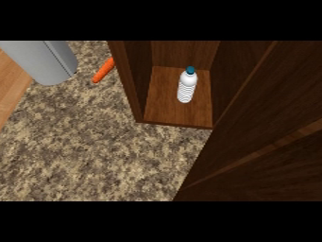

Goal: Pick up the bottled water, place it into the cabinet and close the cabinet

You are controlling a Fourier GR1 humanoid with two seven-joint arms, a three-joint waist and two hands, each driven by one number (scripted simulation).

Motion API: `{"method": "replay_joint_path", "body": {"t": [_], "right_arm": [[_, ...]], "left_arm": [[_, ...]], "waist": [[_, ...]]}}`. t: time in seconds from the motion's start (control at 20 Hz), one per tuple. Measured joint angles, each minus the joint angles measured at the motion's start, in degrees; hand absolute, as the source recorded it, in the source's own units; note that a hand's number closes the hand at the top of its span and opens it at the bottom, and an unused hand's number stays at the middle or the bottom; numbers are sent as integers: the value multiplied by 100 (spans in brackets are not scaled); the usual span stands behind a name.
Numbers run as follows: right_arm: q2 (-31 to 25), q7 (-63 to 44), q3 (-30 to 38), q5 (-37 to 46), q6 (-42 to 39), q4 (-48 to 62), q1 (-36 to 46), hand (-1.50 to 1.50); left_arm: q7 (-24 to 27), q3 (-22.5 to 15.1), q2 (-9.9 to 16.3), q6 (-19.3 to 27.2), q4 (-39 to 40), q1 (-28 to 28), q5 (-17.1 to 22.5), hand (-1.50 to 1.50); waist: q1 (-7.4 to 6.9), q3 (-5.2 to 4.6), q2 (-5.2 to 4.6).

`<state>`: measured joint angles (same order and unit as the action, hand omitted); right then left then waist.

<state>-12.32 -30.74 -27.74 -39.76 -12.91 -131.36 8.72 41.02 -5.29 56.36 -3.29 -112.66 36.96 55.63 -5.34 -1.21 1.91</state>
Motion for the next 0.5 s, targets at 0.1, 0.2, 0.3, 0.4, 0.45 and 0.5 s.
{"method": "replay_joint_path", "body": {"t": [0.1,0.2,0.3,0.4,0.45,0.5], "right_arm": [[263,-192,-216,307,330,168,466,150],[569,-439,-467,509,634,437,967,150],[820,-692,-672,546,896,783,1503,150],[975,-832,-844,405,1078,1127,2086,150],[1029,-850,-889,300,1146,1293,2398,150],[1072,-848,-879,148,1187,1477,2701,150]], "left_arm": [[33,82,36,-138,59,46,37,-150],[74,183,75,-285,101,81,80,-150],[123,277,106,-463,192,148,116,-150],[199,359,109,-649,280,238,137,-150],[224,439,138,-741,304,283,165,-150],[258,501,145,-829,303,355,182,-150]], "waist": [[-54,6,-33],[-97,17,-62],[-149,28,-94],[-192,44,-122],[-211,54,-133],[-225,63,-144]]}}
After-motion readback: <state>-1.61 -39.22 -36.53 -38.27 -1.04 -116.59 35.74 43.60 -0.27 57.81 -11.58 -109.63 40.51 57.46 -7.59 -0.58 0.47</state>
